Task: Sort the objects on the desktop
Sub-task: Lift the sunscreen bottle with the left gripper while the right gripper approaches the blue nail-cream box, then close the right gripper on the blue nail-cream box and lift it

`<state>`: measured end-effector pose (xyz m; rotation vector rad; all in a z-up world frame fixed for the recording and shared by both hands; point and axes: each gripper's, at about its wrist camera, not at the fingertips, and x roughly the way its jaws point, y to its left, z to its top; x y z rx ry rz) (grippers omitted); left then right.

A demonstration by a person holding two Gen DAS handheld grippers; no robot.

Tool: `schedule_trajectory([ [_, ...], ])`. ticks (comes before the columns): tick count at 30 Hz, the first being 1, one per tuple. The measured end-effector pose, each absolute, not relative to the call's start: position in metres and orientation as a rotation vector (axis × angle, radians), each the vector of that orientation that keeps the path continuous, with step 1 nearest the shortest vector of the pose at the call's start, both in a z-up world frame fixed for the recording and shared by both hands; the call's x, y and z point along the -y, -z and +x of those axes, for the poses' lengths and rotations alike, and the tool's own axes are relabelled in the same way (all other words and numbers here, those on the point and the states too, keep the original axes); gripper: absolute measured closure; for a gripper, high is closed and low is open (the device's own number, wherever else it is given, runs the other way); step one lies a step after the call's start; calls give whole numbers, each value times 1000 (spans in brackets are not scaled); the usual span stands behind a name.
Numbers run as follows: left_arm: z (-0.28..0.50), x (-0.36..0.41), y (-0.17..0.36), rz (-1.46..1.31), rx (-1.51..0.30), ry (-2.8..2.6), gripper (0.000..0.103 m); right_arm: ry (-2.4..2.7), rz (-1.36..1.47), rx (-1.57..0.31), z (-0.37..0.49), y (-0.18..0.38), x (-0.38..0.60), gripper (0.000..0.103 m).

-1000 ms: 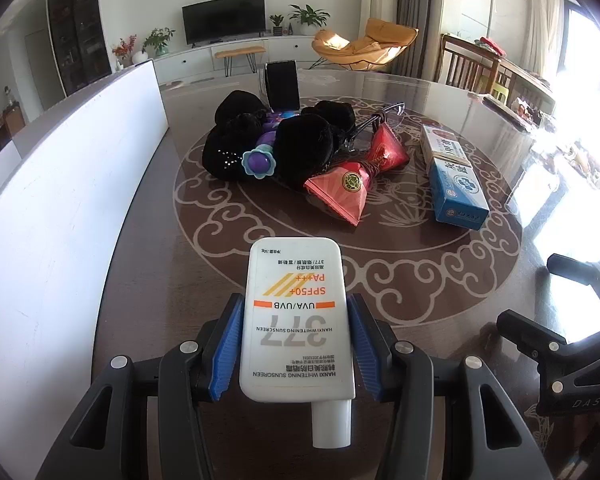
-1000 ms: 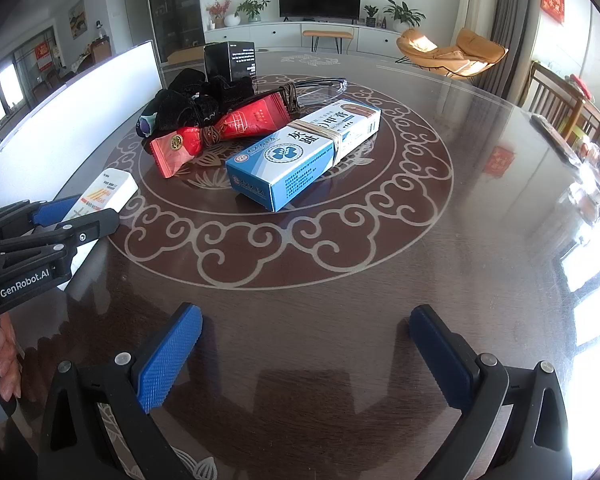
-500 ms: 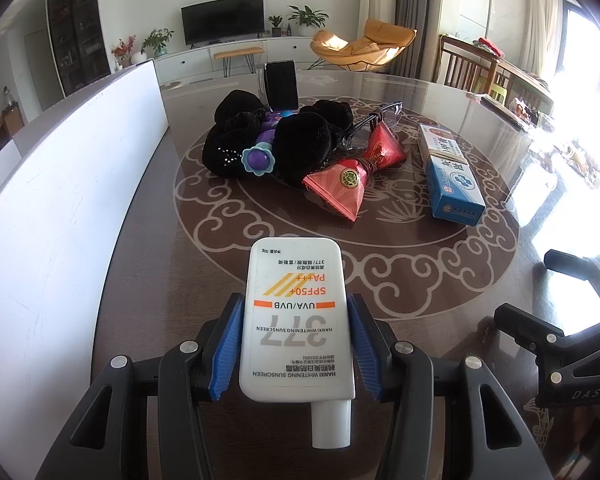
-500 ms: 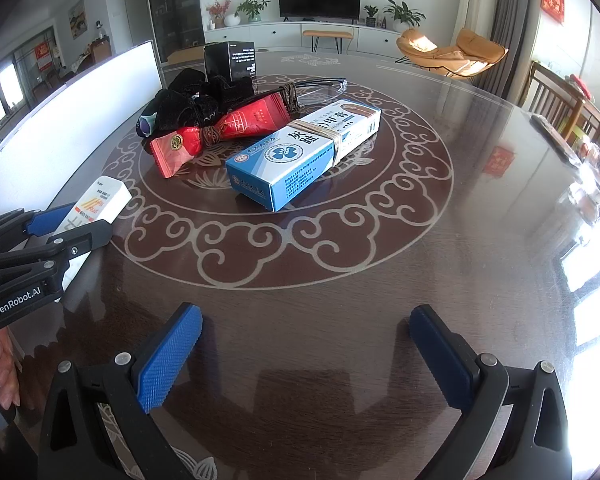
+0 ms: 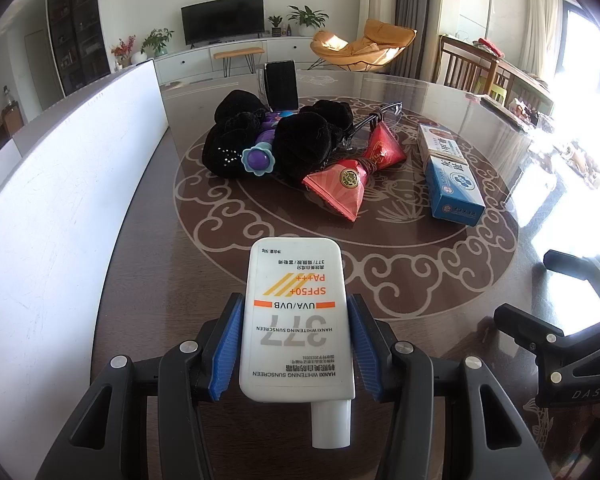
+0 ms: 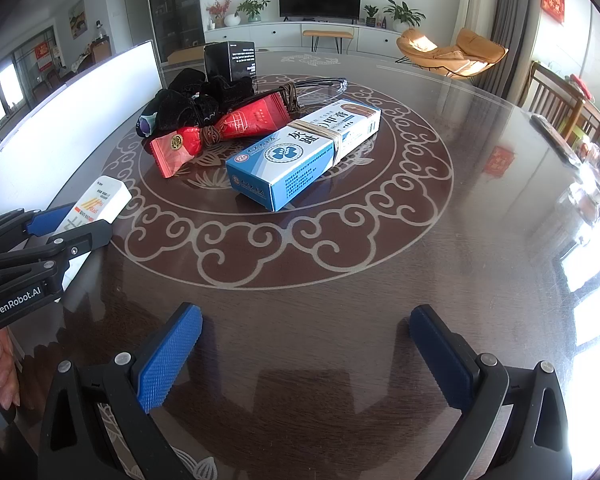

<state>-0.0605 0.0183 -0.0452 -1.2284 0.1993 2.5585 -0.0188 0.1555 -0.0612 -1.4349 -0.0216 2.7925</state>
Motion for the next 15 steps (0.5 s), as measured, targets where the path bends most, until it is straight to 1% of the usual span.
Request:
schedule_trajectory([
  [2,-60,-18,45,-1228,-189,-2556,52,-2776,-1518,38,-26,59,-157,0],
  [4,-59,-19,46,-1228,-190,-2557,52,-2760,-1516,-10,-36,49,-166,0],
  [7,-60,-20,46,-1228,-202,-2560,52,-2743,-1449,-176,-62,25,-189,0],
  [9,-60,-21,46,-1228,-203,-2560,52,-2701,-1502,-334,-88,16,-200,0],
  [11,-60,-20,46,-1228,-203,-2560,52,-2638,-1592,-428,-117,16,-202,0],
  [13,-60,-20,46,-1228,-203,-2560,52,-2581,-1628,-450,-140,20,-198,1],
  [15,-60,-21,46,-1228,-202,-2560,52,-2531,-1650,-429,-158,28,-190,1],
])
